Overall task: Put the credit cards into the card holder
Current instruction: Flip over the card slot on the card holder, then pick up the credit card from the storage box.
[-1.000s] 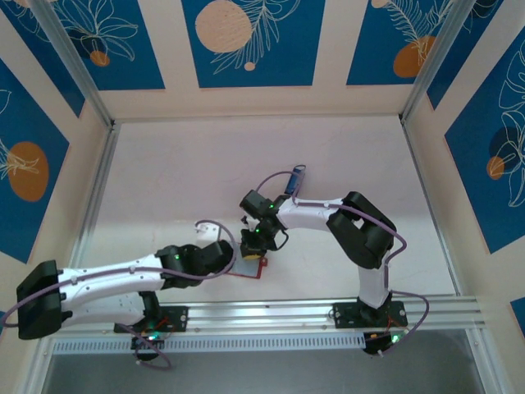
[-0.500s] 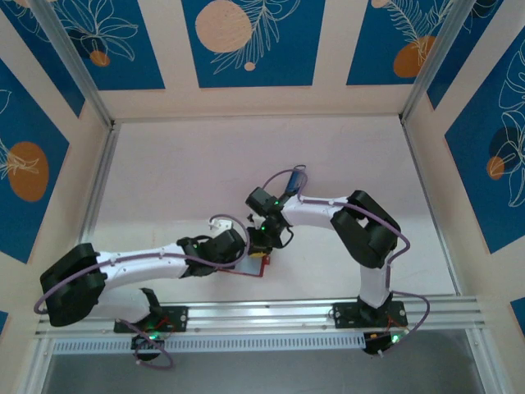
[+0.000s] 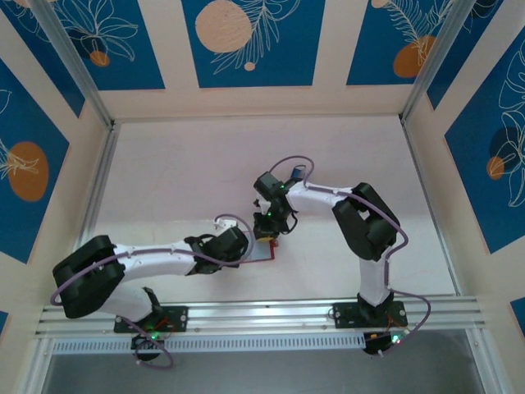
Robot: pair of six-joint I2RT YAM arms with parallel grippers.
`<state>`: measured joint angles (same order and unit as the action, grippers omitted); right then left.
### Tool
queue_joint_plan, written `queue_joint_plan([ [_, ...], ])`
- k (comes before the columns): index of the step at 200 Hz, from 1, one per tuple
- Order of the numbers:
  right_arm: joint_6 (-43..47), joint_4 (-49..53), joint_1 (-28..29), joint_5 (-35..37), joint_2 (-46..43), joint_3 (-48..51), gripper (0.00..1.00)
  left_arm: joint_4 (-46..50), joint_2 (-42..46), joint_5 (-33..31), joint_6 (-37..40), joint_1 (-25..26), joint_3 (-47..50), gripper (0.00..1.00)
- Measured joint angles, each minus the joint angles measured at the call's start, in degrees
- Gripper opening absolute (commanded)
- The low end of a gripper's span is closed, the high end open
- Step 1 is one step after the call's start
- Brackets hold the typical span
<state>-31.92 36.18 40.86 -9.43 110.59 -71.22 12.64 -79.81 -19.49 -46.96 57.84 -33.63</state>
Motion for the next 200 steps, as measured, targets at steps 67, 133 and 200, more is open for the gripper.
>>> queue_joint_plan([
  [67,-0.9,2.27,-15.47,3.91,-5.6,-6.69,0.32,-1.75,0.87,-0.04,-0.48,-0.02,1.44,0.04],
  [133,-3.52,7.76,-25.18,14.47,0.74,-21.51,0.33,-3.32,1.77,-0.07,-0.68,-0.04,2.73,0.04],
  [200,-3.65,12.41,-24.81,17.18,7.78,-25.51,0.29,-3.91,1.92,-0.2,-0.68,-0.04,3.08,0.04],
])
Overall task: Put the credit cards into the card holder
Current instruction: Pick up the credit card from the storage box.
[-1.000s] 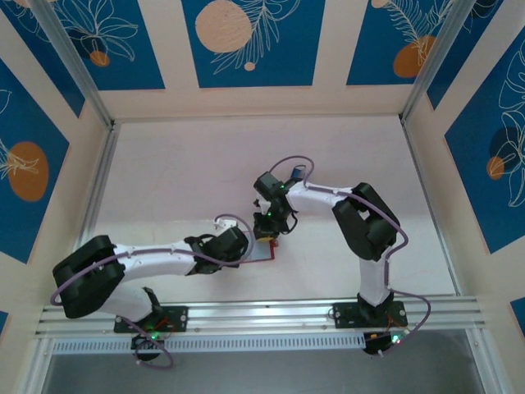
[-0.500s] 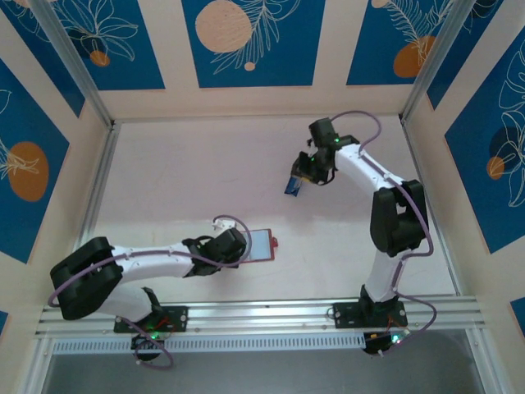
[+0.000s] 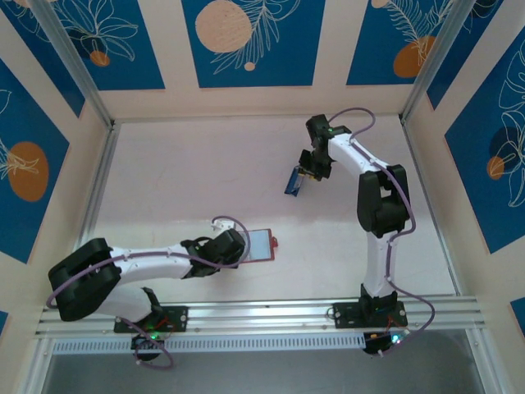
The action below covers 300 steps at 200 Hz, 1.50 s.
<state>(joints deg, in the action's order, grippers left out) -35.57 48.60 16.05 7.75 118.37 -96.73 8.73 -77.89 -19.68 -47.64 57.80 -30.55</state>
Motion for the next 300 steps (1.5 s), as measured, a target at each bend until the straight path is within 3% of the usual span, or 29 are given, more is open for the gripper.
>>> queue_joint_plan([
  [87,0.31,1.81,1.53,0.0,1.62,-3.69,0.16,-0.72,0.59,-0.02,-0.33,0.0,0.72,0.04],
  [194,1.11,4.28,2.25,0.15,5.22,-6.8,0.15,-0.85,1.31,-0.07,-0.46,-0.02,1.31,0.03],
  [237,1.73,4.66,2.73,0.46,5.29,-7.58,0.0,-0.9,1.36,-0.07,-0.9,-0.04,1.42,0.03],
  [249,1.81,4.68,2.89,0.72,5.16,-7.58,0.0,-0.9,1.36,-0.07,-1.11,-0.04,1.42,0.03],
  [279,2.34,5.01,3.54,1.27,2.67,-7.3,0.0,-0.9,1.36,-0.07,-1.31,-0.04,1.42,0.03],
  [300,3.48,3.17,5.27,0.72,-4.61,-3.19,0.0,-0.9,1.46,-0.07,-1.33,-0.04,1.42,0.03],
])
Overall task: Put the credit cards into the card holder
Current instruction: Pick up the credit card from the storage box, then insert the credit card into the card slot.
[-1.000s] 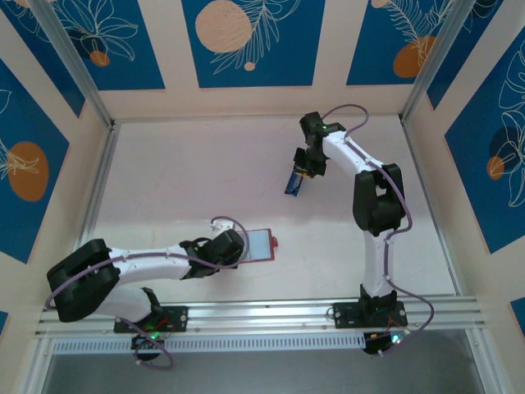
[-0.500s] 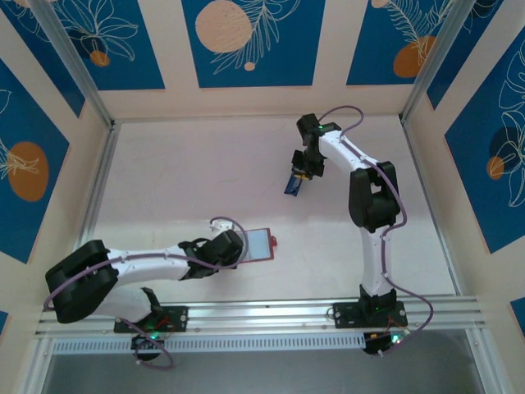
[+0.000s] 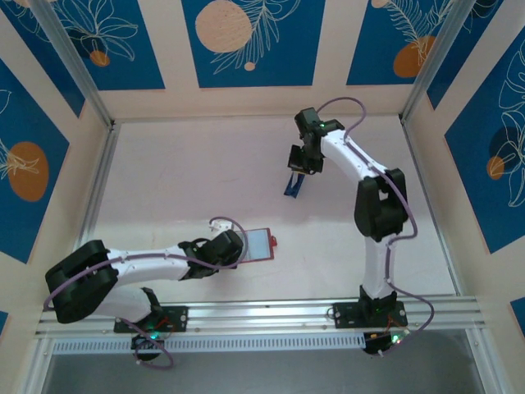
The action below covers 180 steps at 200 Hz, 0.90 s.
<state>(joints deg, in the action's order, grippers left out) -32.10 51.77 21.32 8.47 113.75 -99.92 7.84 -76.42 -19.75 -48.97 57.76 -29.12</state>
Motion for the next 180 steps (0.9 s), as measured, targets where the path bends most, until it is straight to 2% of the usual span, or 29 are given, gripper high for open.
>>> queue_joint_plan([
  [34,0.63,-8.63,7.17,-8.63,-17.4,16.09,0.0,0.9,2.78,-1.07,-0.66,-0.02,1.99,0.02],
  [54,0.11,-15.1,11.96,-14.8,-21.62,24.98,0.0,1.62,3.72,-1.7,-1.25,0.0,2.6,0.02],
  [107,-3.78,-30.84,19.23,-23.02,-18.88,39.65,0.0,1.57,3.37,-1.75,-1.53,0.0,2.51,0.02],
  [145,-6.8,-42.1,20.33,-25.46,-15.37,43.3,0.0,1.57,2.84,-1.97,-1.53,0.0,2.19,0.02],
  [180,-8.11,-47.54,21.35,-25.53,-12.31,43.76,0.0,1.57,2.82,-2.12,-1.6,0.0,2.19,0.02],
])
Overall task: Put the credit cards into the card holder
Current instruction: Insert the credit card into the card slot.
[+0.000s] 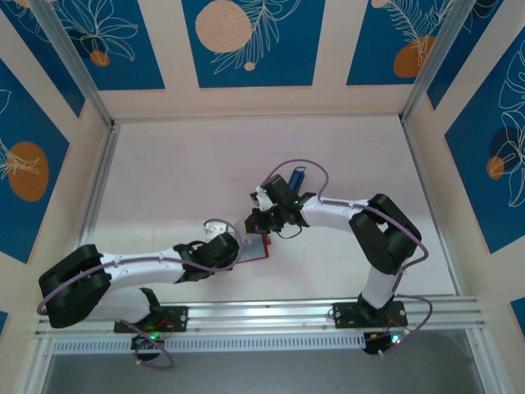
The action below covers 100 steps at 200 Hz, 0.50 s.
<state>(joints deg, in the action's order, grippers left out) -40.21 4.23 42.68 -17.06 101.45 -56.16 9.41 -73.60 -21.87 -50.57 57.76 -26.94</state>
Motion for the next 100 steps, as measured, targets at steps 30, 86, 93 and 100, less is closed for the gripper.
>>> queue_joint_plan([
  [30,-0.33,-1.68,0.72,0.22,0.74,0.5,0.0,0.0,0.0,-0.02,-0.09,0.0,0.0,0.01],
  [86,-0.37,-3.3,1.25,0.96,0.74,1.36,0.0,0.0,0.0,-0.02,-0.11,0.0,0.0,0.01],
  [93,-0.37,-3.43,1.27,0.96,0.76,1.44,0.0,0.0,0.0,-0.02,-0.11,0.0,0.0,0.01],
  [100,-0.55,-3.48,1.27,0.96,0.79,1.44,0.0,0.0,0.0,-0.02,-0.11,0.0,0.0,0.02],
])
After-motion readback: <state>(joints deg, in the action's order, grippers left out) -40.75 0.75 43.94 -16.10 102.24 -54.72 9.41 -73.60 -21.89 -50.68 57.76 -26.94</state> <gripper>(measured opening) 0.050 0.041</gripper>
